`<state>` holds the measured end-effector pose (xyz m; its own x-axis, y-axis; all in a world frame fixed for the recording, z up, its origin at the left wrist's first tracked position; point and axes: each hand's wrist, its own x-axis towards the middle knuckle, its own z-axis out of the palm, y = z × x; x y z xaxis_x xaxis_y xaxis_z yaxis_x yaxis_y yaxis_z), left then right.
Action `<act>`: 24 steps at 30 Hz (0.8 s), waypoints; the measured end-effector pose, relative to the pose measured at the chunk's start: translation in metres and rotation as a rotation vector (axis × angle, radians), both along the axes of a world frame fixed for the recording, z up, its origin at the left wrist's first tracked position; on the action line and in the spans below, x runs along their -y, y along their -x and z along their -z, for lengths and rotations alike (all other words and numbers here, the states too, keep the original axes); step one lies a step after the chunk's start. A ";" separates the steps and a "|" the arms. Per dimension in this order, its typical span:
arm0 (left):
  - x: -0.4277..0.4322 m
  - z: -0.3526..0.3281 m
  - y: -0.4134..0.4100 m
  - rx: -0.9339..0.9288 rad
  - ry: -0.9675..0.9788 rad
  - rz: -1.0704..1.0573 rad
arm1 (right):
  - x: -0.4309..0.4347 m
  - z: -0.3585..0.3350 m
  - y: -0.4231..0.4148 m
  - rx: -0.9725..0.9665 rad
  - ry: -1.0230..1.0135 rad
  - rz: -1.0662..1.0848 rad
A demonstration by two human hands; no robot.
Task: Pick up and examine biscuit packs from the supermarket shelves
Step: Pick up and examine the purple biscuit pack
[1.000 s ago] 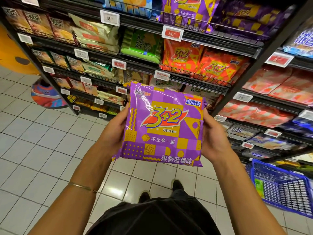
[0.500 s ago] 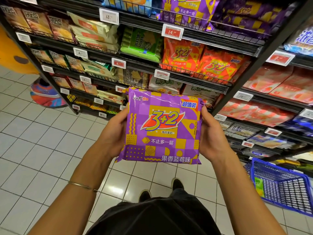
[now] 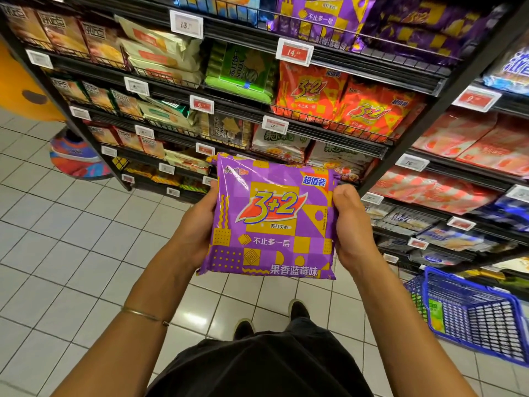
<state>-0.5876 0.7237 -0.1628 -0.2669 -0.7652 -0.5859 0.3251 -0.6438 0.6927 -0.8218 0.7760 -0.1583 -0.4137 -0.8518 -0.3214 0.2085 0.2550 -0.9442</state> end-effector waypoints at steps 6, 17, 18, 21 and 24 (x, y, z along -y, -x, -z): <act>-0.001 0.012 -0.010 0.001 -0.036 0.014 | -0.001 -0.005 0.003 0.289 0.072 -0.020; 0.000 0.011 -0.003 -0.140 -0.131 0.072 | -0.002 -0.001 -0.001 0.405 -0.015 -0.041; 0.001 0.010 -0.002 -0.151 -0.131 0.071 | -0.003 -0.001 -0.002 0.420 -0.034 -0.088; 0.004 0.003 -0.001 -0.180 -0.108 0.072 | -0.004 -0.003 -0.006 0.420 -0.085 -0.144; 0.007 -0.008 0.001 -0.158 -0.044 0.089 | -0.004 0.000 -0.006 0.390 -0.127 -0.062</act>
<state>-0.5887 0.7165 -0.1549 -0.4238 -0.7087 -0.5641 0.3676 -0.7038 0.6079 -0.8162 0.7803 -0.1585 -0.1895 -0.8148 -0.5478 0.5251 0.3873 -0.7578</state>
